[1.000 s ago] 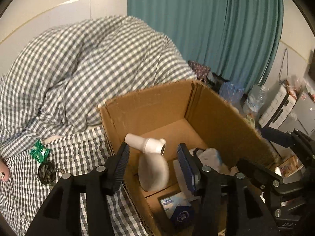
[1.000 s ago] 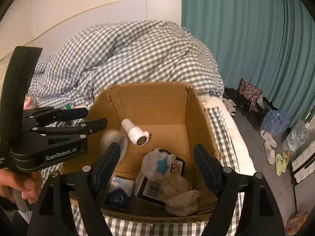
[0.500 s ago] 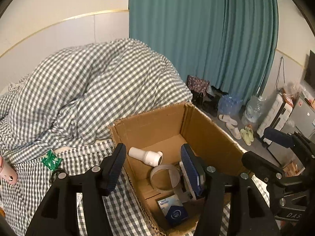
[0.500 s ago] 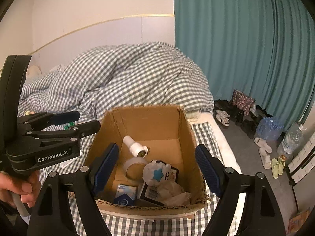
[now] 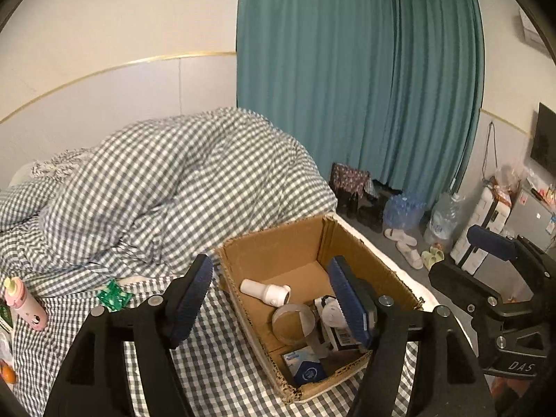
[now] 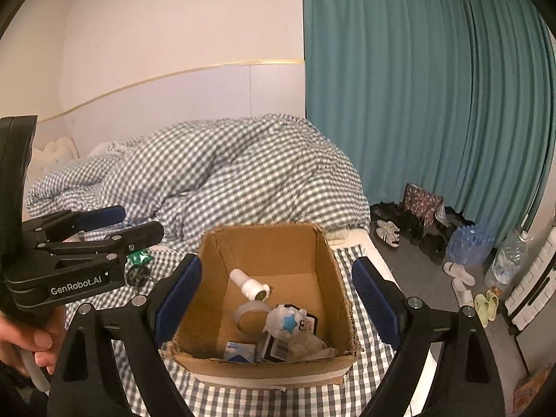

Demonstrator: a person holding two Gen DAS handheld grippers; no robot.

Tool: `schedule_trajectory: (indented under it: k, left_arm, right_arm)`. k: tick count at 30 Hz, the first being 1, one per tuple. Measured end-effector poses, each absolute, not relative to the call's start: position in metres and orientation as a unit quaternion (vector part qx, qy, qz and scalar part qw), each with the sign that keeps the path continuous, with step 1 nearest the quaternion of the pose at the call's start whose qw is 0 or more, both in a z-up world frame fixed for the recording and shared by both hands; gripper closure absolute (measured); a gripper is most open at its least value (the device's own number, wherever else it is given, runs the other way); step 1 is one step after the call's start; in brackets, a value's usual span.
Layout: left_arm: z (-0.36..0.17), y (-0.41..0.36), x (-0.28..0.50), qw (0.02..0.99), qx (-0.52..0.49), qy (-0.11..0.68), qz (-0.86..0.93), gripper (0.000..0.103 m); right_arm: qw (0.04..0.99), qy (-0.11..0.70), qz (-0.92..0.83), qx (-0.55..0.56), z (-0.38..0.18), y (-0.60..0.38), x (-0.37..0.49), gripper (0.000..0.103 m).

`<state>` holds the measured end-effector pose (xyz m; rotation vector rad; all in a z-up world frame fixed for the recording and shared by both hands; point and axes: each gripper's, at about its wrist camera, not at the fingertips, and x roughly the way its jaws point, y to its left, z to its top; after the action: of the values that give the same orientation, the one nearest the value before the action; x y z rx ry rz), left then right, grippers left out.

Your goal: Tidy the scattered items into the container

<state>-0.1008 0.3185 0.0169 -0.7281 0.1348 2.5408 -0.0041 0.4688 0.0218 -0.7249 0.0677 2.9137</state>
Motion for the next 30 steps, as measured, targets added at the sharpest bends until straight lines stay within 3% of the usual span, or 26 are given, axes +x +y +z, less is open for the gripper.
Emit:
schedule_trajectory:
  k: [8, 15, 30]
  left_arm:
    - [0.033, 0.294, -0.085, 0.231, -0.252, 0.040, 0.939, 0.019]
    - [0.040, 0.266, -0.074, 0.218, -0.234, 0.031, 0.947, 0.004]
    - [0.033, 0.187, -0.086, 0.168, -0.236, 0.011, 0.957, 0.000]
  right_arm:
    - [0.061, 0.015, 0.972, -0.226, 0.037, 0.447, 0.008, 0.008]
    - [0.066, 0.029, 0.976, -0.205, 0.049, 0.436, 0.017, 0.000]
    - [0.039, 0.029, 0.977, -0.206, 0.050, 0.381, -0.005, 0.000]
